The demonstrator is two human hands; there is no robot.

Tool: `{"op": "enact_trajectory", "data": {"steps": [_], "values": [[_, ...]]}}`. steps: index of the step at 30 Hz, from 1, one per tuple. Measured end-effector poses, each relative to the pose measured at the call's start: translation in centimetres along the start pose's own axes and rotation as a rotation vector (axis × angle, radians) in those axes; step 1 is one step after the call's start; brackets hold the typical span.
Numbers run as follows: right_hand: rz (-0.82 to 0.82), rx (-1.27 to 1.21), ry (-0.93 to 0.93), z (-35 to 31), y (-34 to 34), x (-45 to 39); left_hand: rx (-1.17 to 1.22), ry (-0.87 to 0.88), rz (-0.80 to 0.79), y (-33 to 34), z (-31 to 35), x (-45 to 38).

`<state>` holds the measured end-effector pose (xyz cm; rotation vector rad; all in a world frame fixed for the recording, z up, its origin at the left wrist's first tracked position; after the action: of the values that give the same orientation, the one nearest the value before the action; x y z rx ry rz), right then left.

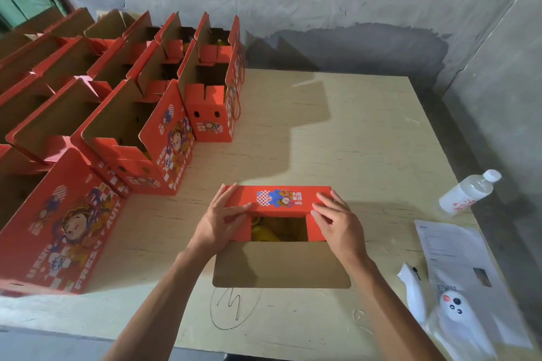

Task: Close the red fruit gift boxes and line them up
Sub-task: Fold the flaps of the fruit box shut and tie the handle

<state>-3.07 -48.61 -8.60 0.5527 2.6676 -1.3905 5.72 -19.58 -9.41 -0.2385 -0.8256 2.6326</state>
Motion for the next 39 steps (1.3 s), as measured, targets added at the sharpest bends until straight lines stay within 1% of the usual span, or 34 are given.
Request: {"op": "enact_trajectory", "data": {"steps": [3, 8, 10, 12, 15, 17, 20, 22, 26, 31, 35, 37, 39], "values": [[-0.05, -0.02, 0.05, 0.2, 0.3, 0.2, -0.009, -0.029, 0.016, 0.0, 0.0, -0.6], [-0.103, -0.174, 0.042, 0.3, 0.8, 1.0, 0.033, -0.041, 0.052, 0.4, 0.3, 0.3], [-0.126, -0.178, 0.056, 0.2, 1.0, 1.7, -0.018, -0.027, 0.066, 0.6, 0.6, 1.0], [-0.162, -0.118, 0.092, 0.1, 1.0, 2.2, -0.116, -0.02, 0.063, 1.4, 1.2, 1.8], [-0.187, 0.051, 0.098, -0.5, 0.8, 2.1, -0.181, -0.122, 0.091, 2.3, 2.0, 2.2], [-0.197, 0.118, 0.073, -0.8, 0.8, 1.9, -0.224, -0.183, 0.07, 2.7, 2.5, 1.9], [-0.195, 0.125, 0.065, -0.7, 1.0, 2.2, -0.311, -0.246, -0.016, 3.0, 2.4, 1.8], [-0.175, 0.104, 0.075, -0.8, 1.2, 2.5, -0.401, -0.238, -0.056, 3.4, 2.4, 2.1], [-0.131, 0.126, 0.067, -1.2, 1.3, 2.8, -0.544, -0.218, -0.033, 4.1, 3.3, 2.4], [-0.133, 0.166, 0.056, -1.3, 1.3, 3.1, -0.555, -0.226, -0.043, 4.4, 3.5, 2.1], [-0.161, 0.097, 0.022, -1.0, 1.2, 2.9, -0.506, -0.178, -0.082, 3.8, 2.9, 2.0], [-0.164, 0.008, 0.032, -0.5, 1.0, 2.8, -0.385, -0.057, -0.045, 3.0, 2.4, 2.1], [-0.147, -0.122, 0.042, 0.1, 0.4, 2.9, -0.151, 0.025, 0.061, 1.7, 1.7, 2.9]]}}
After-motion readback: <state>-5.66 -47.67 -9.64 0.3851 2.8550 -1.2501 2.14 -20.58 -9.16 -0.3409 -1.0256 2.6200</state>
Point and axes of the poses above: each hand's wrist, its own x-axis away from the middle knuckle, its own y-axis out of the palm, z = x × y, the point moved 4 cm from there along -x, towards the middle knuckle, and after that the axes turned 4 degrees about x, right-handed, at the moved point
